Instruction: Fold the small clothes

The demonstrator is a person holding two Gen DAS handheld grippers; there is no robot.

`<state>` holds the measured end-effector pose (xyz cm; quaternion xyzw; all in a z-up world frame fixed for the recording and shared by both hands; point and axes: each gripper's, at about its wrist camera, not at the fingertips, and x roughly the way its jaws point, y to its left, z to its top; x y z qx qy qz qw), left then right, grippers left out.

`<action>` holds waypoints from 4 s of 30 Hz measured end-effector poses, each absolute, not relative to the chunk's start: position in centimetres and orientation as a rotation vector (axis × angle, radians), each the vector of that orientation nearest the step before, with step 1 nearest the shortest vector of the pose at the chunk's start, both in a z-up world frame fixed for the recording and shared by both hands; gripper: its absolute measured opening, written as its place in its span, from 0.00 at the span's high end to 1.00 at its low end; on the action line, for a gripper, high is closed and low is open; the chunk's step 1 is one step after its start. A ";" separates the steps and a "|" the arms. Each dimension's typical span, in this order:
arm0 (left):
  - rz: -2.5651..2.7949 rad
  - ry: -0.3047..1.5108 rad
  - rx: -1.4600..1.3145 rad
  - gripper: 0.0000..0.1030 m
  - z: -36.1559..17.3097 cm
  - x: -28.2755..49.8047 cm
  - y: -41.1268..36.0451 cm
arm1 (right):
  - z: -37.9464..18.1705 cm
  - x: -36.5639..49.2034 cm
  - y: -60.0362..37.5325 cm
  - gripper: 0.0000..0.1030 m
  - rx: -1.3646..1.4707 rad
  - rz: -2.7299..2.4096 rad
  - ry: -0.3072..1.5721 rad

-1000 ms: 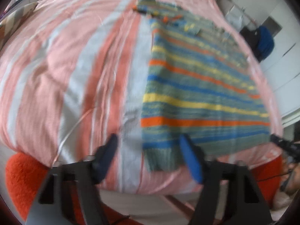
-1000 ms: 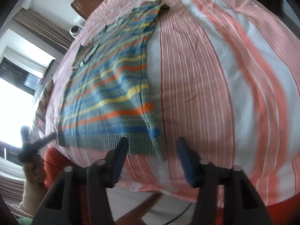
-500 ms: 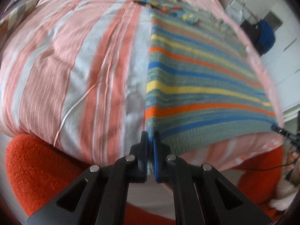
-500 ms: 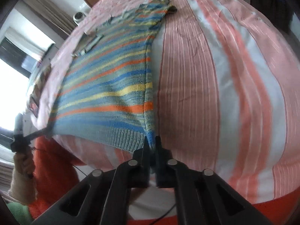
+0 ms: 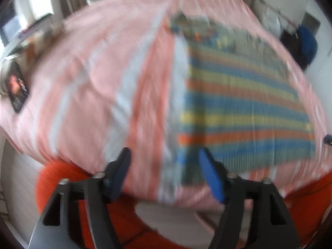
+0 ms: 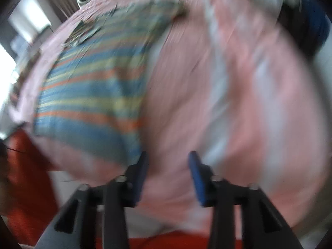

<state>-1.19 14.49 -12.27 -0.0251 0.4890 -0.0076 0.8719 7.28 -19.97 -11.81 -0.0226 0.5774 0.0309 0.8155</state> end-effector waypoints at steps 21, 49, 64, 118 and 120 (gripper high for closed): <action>0.233 0.907 -0.089 0.14 -16.9 4.7 15.9 | -14.3 34.7 -17.0 0.96 -0.133 0.136 0.984; 0.291 0.911 -0.100 0.03 -18.2 5.2 16.0 | -14.2 26.7 -39.3 0.71 0.047 -0.477 1.013; 0.293 0.905 -0.102 0.01 -18.4 4.9 16.0 | -6.1 13.7 -13.0 0.14 -0.252 -0.272 0.821; -0.341 1.087 0.254 0.56 -16.4 29.5 4.9 | -11.4 7.5 -10.1 0.14 -0.145 -0.153 0.907; -0.260 1.074 0.134 0.89 -15.3 30.6 7.9 | -11.7 7.1 -10.3 0.14 -0.136 -0.150 0.913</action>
